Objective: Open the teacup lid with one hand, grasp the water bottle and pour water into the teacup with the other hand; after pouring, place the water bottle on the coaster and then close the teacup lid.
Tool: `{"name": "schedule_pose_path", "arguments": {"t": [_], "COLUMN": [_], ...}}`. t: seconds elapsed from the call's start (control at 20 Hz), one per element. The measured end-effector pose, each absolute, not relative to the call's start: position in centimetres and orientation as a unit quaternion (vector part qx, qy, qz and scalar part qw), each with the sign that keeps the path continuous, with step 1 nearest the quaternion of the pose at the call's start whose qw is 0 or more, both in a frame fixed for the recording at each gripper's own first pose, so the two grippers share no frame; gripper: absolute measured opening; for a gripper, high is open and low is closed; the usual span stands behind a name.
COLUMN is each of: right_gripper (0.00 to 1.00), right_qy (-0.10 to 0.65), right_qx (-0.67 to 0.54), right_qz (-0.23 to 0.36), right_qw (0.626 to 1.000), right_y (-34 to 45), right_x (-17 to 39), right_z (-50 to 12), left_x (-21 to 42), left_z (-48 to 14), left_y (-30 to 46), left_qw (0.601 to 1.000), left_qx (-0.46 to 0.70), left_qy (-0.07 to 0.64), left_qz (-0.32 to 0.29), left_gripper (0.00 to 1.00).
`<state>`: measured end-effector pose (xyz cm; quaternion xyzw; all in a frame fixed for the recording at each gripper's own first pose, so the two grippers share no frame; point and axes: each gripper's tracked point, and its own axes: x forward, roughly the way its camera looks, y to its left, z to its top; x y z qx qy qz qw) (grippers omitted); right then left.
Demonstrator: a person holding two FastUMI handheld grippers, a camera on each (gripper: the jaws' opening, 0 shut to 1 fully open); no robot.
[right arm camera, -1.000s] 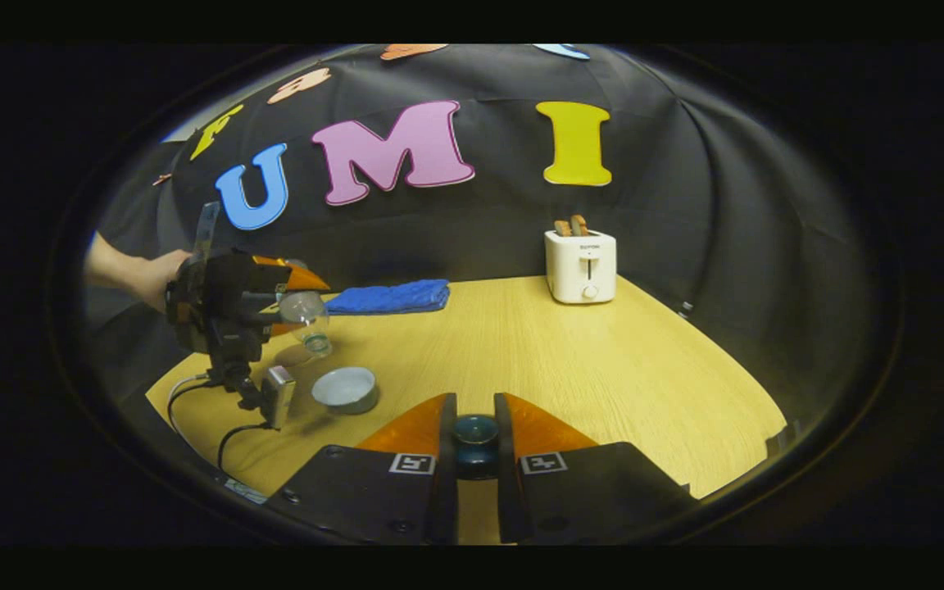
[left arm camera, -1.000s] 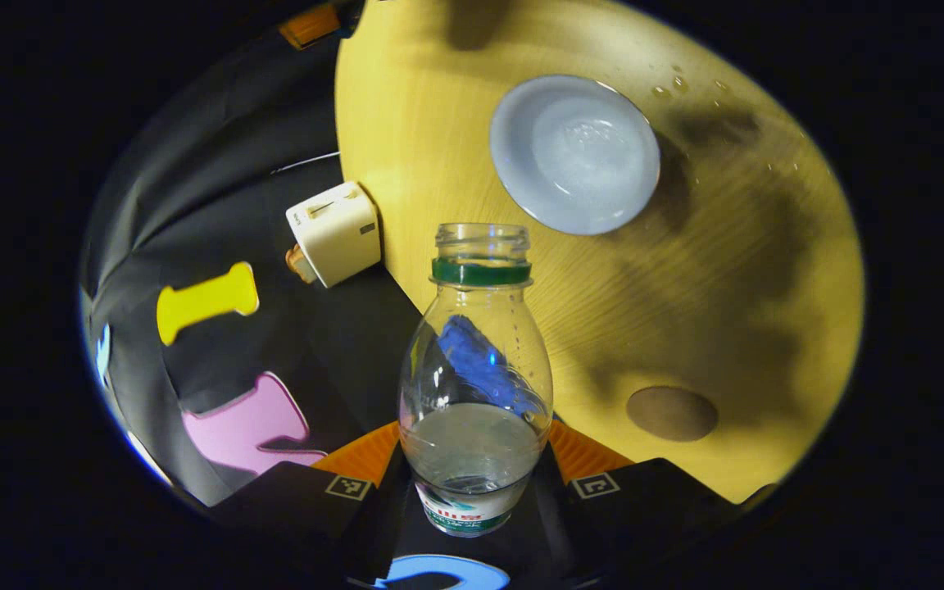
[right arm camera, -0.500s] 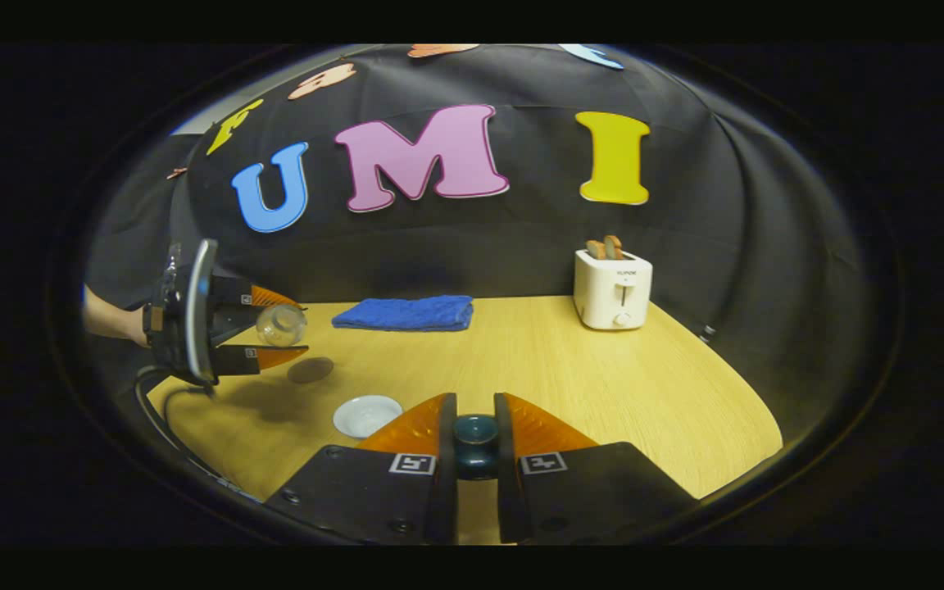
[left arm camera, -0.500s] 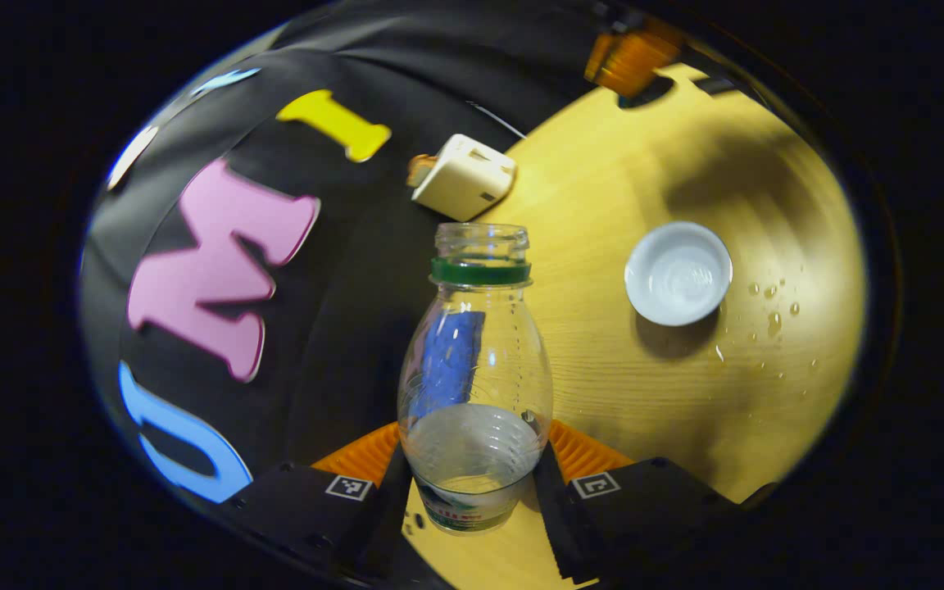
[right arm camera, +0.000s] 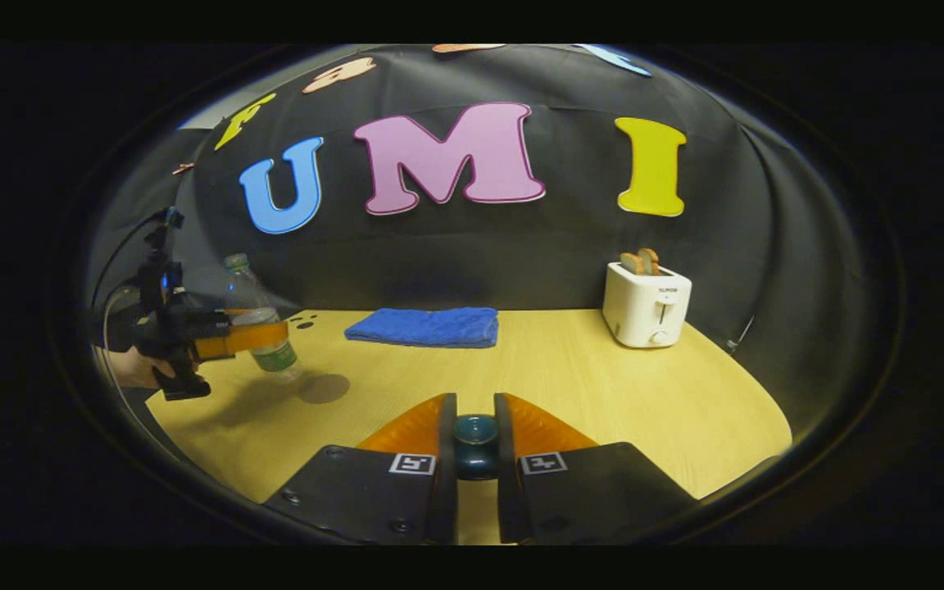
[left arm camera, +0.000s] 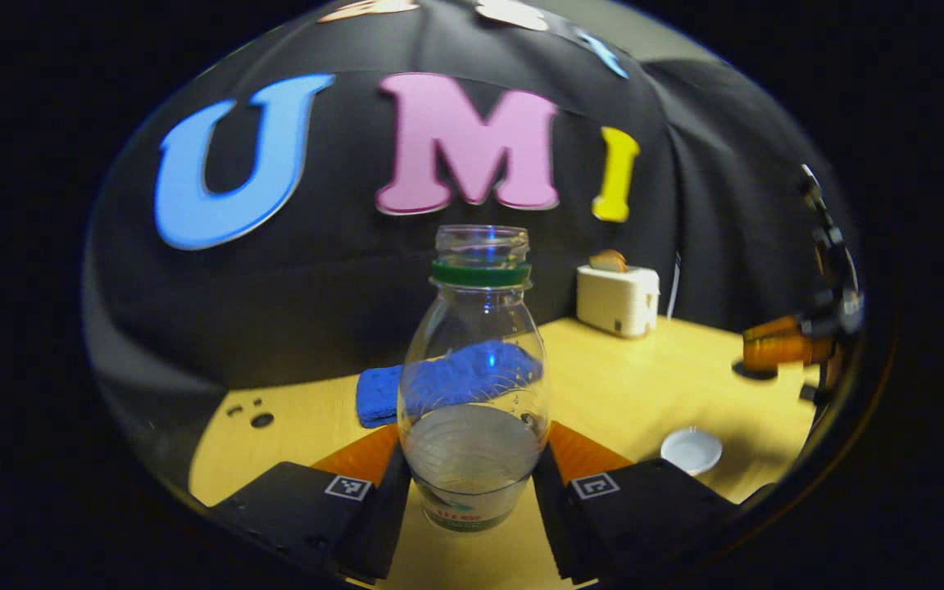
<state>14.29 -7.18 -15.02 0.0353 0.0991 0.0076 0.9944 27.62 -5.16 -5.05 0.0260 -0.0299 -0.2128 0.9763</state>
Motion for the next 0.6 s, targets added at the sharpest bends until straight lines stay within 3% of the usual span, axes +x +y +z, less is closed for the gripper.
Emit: {"name": "schedule_pose_path", "arguments": {"t": [0.25, 0.3, 0.35, 0.45, 0.5, 0.6], "right_gripper": [0.23, 0.18, 0.23, 0.23, 0.18, 0.23], "right_qy": [0.104, 0.105, 0.105, 0.105, 0.105, 0.106], "right_qx": [0.034, 0.036, 0.036, 0.037, 0.037, 0.038], "right_qz": [0.014, 0.015, 0.016, 0.015, 0.014, 0.013], "right_qw": [0.994, 0.994, 0.994, 0.994, 0.994, 0.994], "right_y": [-4.0, -3.5, -3.3, -2.9, -2.9, -2.8], "right_x": [16.0, 16.5, 16.7, 17.1, 17.3, 17.5], "right_z": [-16.3, -16.6, -16.8, -17.0, -17.1, -17.3], "left_x": [32.1, 32.5, 32.9, 33.0, 33.1, 33.0], "left_z": [-5.3, -6.4, -7.2, -8.7, -9.4, -10.4], "left_y": [-3.6, -3.9, -3.9, -4.2, -4.6, -4.6], "left_qw": [0.976, 0.976, 0.977, 0.976, 0.975, 0.974], "left_qx": [-0.05, -0.041, -0.033, -0.03, -0.034, -0.031], "left_qy": [-0.04, -0.032, -0.029, -0.018, -0.012, -0.004], "left_qz": [-0.207, -0.211, -0.211, -0.216, -0.221, -0.226], "left_gripper": [0.73, 0.73, 0.74, 0.73, 0.73, 0.73]}}
